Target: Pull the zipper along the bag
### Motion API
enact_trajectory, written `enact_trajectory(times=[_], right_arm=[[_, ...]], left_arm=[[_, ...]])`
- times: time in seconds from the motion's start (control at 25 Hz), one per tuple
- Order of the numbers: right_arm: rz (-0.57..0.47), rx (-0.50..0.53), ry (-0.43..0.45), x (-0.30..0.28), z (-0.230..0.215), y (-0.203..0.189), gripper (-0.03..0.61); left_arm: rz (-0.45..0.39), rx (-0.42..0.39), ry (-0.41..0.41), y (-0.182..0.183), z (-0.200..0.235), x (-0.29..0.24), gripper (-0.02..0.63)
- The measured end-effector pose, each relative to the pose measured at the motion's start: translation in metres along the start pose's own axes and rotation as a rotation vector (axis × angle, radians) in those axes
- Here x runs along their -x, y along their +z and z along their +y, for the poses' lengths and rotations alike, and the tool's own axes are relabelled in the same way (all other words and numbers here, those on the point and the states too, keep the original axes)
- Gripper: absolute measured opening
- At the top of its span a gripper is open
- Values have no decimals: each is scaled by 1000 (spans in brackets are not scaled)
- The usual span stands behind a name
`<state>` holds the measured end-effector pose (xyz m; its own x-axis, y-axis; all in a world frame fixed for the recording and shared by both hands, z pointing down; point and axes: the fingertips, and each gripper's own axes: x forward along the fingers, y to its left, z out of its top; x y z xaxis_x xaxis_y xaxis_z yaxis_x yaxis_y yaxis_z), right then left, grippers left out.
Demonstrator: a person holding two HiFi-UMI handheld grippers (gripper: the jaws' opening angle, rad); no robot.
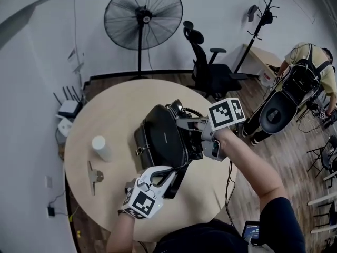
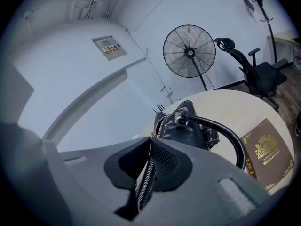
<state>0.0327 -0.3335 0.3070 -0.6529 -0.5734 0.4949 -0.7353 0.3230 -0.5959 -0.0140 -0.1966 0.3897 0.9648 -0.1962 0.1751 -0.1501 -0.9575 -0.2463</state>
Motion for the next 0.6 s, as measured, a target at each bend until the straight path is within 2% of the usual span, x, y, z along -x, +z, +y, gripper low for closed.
enact_trajectory(times=[0.6], right_arm=[[-40, -43, 46, -1, -11, 22, 14]], left_arm=[[26, 32, -18, 5, 0, -6, 29]])
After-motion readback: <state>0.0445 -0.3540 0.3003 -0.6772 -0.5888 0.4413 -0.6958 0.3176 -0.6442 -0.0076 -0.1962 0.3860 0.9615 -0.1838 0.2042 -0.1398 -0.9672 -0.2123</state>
